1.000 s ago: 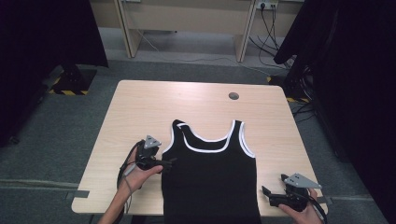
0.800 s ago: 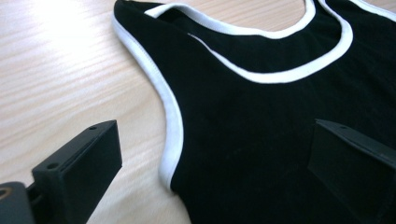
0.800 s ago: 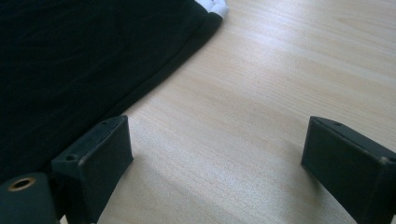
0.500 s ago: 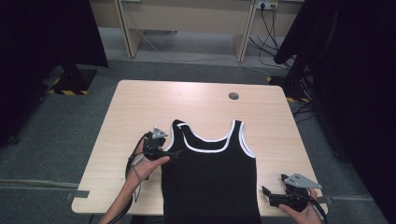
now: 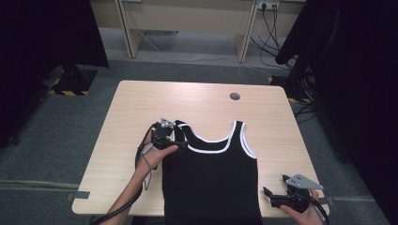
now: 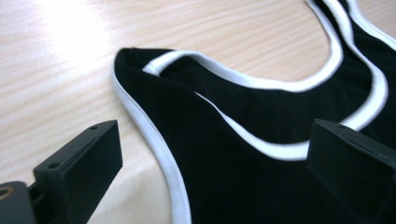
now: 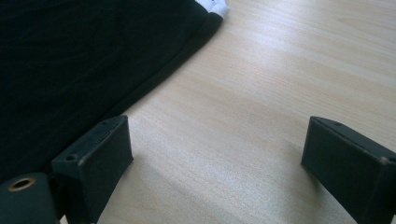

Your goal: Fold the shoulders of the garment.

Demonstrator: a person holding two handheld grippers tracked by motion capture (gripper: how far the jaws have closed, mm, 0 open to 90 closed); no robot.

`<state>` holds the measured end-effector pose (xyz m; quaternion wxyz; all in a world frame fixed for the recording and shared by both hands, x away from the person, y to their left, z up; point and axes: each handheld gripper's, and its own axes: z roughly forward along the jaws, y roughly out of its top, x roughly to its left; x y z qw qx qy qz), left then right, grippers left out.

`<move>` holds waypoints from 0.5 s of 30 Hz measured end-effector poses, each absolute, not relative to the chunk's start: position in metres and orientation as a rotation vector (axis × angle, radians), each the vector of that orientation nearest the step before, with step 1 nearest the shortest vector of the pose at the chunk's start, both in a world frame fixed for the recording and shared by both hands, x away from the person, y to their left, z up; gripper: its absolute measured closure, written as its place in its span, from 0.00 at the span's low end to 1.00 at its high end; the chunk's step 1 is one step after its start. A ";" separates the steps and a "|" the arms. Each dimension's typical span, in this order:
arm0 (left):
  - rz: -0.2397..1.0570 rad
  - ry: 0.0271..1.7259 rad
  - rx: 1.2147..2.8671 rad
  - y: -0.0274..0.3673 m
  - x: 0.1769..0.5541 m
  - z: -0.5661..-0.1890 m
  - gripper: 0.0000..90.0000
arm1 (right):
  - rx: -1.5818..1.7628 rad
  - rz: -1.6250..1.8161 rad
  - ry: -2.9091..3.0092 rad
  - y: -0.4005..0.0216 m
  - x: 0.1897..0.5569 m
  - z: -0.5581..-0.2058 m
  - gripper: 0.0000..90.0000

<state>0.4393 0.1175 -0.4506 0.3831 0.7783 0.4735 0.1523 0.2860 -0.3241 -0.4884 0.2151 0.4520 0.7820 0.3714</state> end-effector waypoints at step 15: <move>0.446 1.323 1.987 0.107 0.488 -0.461 0.15 | 1.250 1.033 2.170 -0.324 0.286 -0.488 0.10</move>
